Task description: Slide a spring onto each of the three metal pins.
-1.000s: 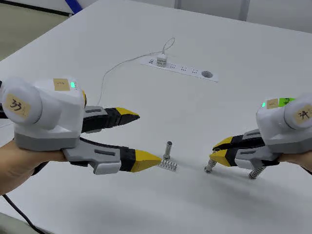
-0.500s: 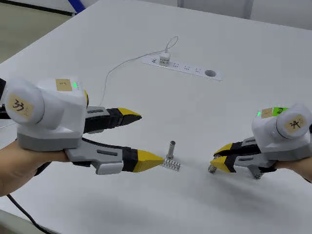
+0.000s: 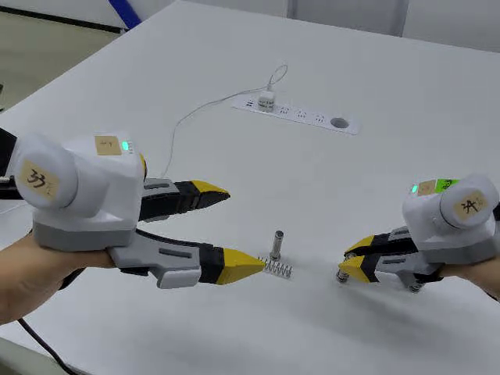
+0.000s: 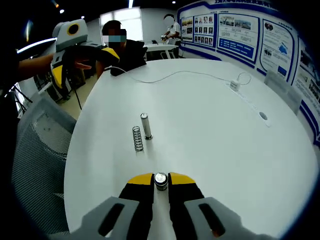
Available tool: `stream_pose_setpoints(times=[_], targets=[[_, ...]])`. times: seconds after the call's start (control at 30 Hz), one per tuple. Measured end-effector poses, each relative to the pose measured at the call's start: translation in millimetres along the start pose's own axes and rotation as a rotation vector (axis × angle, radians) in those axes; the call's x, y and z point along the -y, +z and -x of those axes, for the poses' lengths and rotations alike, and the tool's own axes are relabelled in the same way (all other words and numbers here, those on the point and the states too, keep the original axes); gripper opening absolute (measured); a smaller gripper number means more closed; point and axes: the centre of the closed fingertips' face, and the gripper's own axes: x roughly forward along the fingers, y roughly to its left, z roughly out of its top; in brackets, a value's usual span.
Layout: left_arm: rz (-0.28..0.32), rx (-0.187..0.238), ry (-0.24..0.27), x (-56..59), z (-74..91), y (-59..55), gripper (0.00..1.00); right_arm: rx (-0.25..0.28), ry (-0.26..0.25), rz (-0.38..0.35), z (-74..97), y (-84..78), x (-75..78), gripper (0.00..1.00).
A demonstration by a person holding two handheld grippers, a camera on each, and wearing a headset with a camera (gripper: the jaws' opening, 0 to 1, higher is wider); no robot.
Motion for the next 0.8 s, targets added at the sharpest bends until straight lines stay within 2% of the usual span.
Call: stream_pose_setpoints(times=[0.33, 0.5, 0.67, 0.8], targets=[[0.000, -0.004, 0.006, 3.1, 3.7, -0.2, 0.64, 0.014, -0.020, -0.009, 7.4, 5.3, -0.8, 0.15], [-0.004, -0.009, 0.008, 1.7, 6.2, -1.2, 0.65, 0.018, -0.030, 0.012, 12.1, 9.1, -3.8, 0.16], [0.004, -0.003, 0.018, 1.2, 10.3, -4.7, 0.65, 0.046, -0.036, 0.021, 18.5, 21.1, -7.4, 0.17], [0.018, -0.005, 0.020, 3.8, 13.8, -12.1, 0.65, 0.081, -0.023, 0.038, 19.4, 40.3, -14.6, 0.17]])
